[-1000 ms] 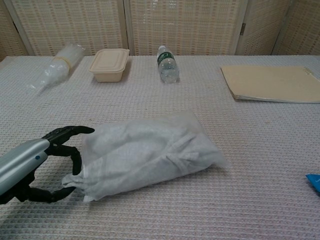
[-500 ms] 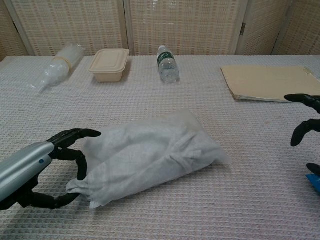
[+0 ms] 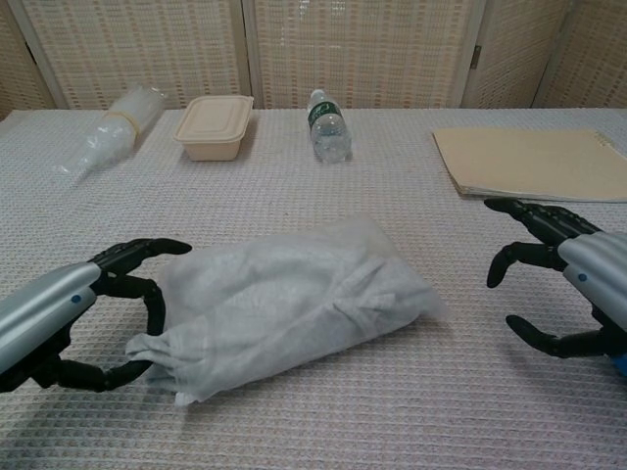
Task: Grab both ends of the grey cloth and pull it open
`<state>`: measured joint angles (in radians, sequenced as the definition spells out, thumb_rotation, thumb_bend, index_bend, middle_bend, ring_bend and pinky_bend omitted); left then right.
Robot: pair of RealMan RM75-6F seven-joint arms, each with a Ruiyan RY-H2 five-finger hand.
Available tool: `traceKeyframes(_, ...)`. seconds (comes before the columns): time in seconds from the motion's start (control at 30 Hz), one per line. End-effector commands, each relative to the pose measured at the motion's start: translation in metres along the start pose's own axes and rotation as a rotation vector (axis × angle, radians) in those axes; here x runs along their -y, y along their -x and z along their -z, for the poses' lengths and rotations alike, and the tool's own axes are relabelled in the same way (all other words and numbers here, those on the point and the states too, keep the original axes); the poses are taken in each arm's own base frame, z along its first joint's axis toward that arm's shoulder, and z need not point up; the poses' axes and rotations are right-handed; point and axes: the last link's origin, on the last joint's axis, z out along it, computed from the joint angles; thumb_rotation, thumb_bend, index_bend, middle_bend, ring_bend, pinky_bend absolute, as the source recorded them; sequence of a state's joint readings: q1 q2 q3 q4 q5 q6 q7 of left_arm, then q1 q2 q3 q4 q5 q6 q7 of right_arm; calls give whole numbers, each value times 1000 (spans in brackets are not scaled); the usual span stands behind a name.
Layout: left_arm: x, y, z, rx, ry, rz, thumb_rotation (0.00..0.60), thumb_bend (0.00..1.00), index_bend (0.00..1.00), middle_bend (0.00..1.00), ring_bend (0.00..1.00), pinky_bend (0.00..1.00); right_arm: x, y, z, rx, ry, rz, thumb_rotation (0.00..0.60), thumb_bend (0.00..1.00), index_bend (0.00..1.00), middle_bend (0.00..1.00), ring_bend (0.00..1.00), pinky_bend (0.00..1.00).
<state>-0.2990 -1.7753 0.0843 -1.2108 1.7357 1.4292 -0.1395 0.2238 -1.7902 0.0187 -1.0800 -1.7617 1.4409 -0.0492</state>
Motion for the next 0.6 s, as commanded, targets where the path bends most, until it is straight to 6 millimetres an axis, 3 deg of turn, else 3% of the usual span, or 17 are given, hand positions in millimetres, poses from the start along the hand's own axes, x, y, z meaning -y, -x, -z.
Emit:
traceKeyframes(0.03, 1, -1, -1, -3, 0, 0, 600, 562, 726, 140, 0, 1, 6, 7, -4, -12, -9, -17, 600, 325, 399, 0, 0, 0)
traceKeyframes(0.6, 4, -9, -3, -23, -6, 6, 600, 555, 726, 139, 0, 1, 30, 33, -16, -54, -28, -59, 600, 276, 368, 0, 0, 0)
